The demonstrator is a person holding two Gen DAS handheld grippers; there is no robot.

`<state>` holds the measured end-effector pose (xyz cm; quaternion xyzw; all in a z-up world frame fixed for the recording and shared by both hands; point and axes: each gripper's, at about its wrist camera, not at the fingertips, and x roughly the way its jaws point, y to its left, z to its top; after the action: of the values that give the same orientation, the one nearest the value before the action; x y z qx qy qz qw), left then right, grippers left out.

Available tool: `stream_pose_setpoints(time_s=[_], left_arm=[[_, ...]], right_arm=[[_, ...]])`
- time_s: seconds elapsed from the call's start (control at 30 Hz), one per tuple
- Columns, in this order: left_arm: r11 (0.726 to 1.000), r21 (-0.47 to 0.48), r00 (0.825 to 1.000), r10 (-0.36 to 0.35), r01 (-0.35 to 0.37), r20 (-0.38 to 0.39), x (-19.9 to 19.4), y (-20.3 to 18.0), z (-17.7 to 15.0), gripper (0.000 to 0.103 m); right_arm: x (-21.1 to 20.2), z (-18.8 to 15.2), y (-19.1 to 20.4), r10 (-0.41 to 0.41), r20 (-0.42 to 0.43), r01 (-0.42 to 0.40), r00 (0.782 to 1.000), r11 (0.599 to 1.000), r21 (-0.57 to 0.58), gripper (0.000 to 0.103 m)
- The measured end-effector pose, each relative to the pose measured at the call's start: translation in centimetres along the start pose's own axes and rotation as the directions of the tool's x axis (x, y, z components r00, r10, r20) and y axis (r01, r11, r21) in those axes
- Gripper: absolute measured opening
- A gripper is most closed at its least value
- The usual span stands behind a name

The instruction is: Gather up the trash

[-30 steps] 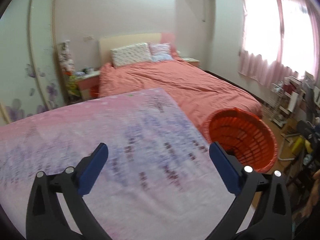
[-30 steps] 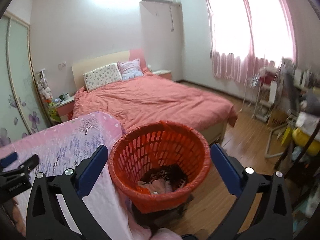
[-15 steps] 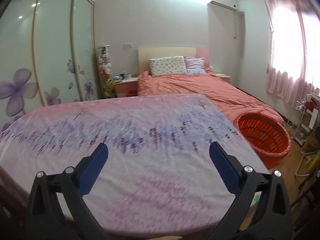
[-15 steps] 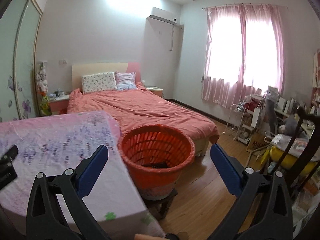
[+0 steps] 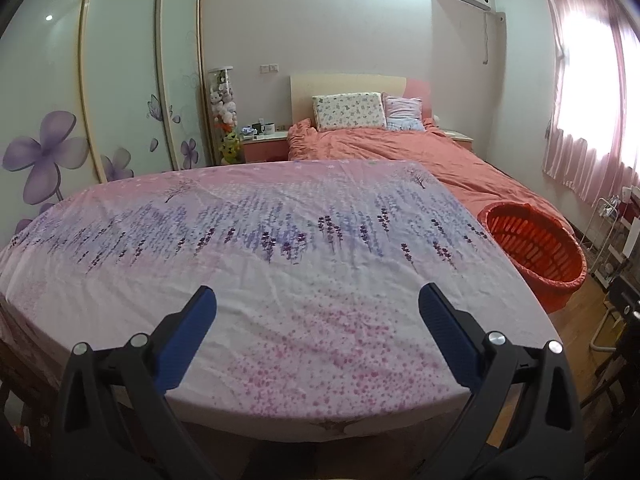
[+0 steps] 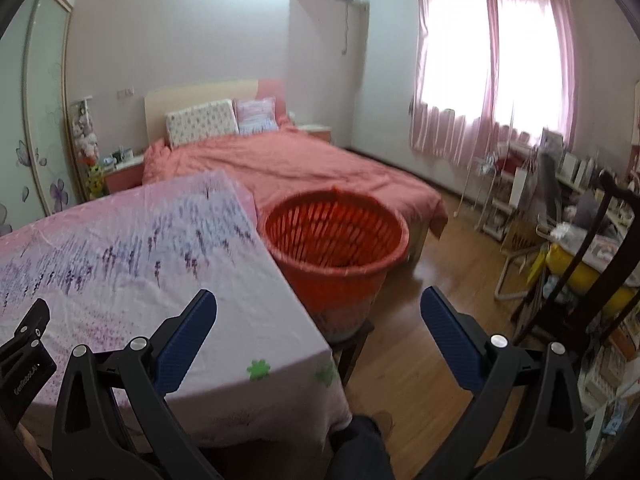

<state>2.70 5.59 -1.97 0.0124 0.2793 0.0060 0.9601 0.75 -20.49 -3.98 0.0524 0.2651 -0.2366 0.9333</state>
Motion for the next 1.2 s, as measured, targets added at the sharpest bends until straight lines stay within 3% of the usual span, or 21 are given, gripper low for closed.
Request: stream_pose_setpoints(time_s=[0.2, 0.47, 1.2], left_arm=[[1.000, -0.015, 1.000, -0.019, 0.019, 0.001, -0.3, 0.0, 0.4, 0.099], [1.000, -0.007, 0.999, 0.003, -0.003, 0.042, -1.5, -0.9, 1.1, 0.099], [0.998, -0.010, 0.997, -0.061, 0.061, 0.052, -3.1, -2.0, 1.3, 0.099]], right_arm=[[-0.6, -0.6, 0.0, -0.010, -0.014, 0.011, 1.000, 1.000, 0.009, 0.101], [-1.2, -0.4, -0.1, -0.101, 0.015, 0.101, 0.995, 0.995, 0.000, 0.101], [-2.1, -0.3, -0.5, -0.032, 0.002, 0.032, 0.999, 0.999, 0.028, 0.101]])
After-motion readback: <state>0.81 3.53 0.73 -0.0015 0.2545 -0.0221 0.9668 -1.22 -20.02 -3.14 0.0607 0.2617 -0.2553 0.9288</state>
